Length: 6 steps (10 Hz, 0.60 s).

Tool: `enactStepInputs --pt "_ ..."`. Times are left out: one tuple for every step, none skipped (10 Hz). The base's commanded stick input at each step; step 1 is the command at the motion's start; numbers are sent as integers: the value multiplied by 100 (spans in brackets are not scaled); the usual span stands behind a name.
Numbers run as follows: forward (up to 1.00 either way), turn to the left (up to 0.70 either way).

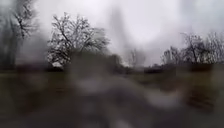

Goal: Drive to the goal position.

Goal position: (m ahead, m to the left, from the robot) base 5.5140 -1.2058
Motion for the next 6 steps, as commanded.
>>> enactStepInputs --pt "85 0" --pt "85 0" --pt "85 3" --pt "85 25" --pt "85 34" --pt "85 33"
